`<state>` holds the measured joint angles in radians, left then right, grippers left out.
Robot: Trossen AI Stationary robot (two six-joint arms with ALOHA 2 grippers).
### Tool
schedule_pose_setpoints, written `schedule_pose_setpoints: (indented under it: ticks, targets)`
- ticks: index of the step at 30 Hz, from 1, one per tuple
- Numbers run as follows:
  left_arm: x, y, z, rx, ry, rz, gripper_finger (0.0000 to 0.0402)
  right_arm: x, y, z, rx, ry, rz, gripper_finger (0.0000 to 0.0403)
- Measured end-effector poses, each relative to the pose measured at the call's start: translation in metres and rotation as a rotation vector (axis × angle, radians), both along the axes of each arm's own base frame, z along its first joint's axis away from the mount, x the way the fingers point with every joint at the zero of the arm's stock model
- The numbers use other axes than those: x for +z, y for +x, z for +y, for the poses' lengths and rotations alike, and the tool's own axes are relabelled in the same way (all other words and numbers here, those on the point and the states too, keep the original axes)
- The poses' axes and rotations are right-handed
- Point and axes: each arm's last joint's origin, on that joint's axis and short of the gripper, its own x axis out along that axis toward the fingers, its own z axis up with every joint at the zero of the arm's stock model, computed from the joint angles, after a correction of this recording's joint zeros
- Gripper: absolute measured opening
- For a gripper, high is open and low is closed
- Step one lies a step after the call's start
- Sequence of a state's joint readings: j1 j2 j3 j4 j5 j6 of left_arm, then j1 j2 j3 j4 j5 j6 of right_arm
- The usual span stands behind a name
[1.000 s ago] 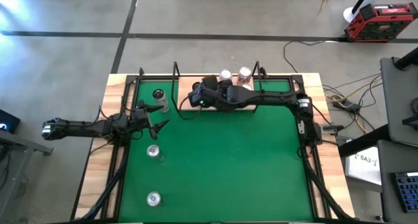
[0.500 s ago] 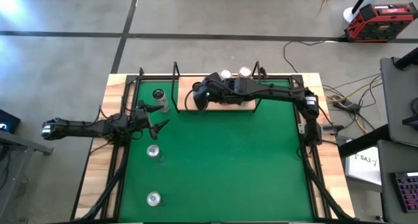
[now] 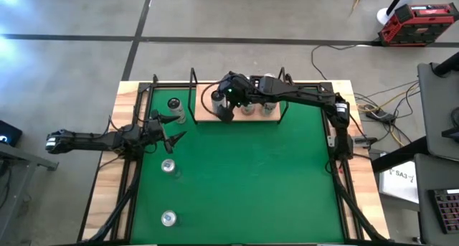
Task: Place canned beverage on shelf
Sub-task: Put the right black and white soda can on the shelf
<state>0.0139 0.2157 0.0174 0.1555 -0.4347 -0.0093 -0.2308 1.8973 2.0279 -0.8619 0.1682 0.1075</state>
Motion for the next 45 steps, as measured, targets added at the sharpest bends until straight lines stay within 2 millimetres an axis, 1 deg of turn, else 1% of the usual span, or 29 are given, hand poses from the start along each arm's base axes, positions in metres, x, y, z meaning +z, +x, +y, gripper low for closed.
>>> schedule_pose_setpoints:
  ticks: [7,11,16,22,28,33,36,39,41,45]
  targets:
    - [0.0,0.0,0.0,0.0,0.0,0.001,0.0332,0.007,-0.006,-0.022,-0.023,-0.017,-0.016,0.0369]
    - [0.0,0.0,0.0,0.0,0.0,0.001,0.0332,0.002,-0.005,-0.037,-0.016,-0.026,-0.009,0.0369]
    - [0.0,0.0,0.0,0.0,0.0,0.0,0.0332,-0.007,0.001,-0.053,0.085,-0.049,-0.017,0.0369]
    - [0.0,0.0,0.0,0.0,0.0,0.001,0.0332,-0.003,0.001,-0.052,0.18,-0.089,-0.007,0.0369]
    - [0.0,0.0,0.0,0.0,0.0,0.001,0.0332,0.013,-0.003,-0.051,0.348,-0.178,0.005,0.0369]
    - [0.0,0.0,0.0,0.0,0.0,0.001,0.0332,0.026,-0.007,-0.051,0.396,-0.231,0.006,0.0369]
    - [0.0,0.0,0.0,0.0,0.0,0.001,0.0332,0.025,-0.01,-0.051,0.398,-0.214,0.034,0.0368]
    - [0.0,0.0,0.0,0.0,0.0,0.001,0.0332,0.02,-0.015,-0.05,0.389,-0.178,0.097,0.0368]
    - [0.0,0.0,0.0,0.0,0.0,0.001,0.0332,0.018,-0.016,-0.049,0.329,-0.129,0.114,0.0368]
    - [0.0,0.0,0.0,0.0,0.0,0.001,0.0332,0.017,-0.018,-0.048,0.199,-0.021,0.093,0.0368]
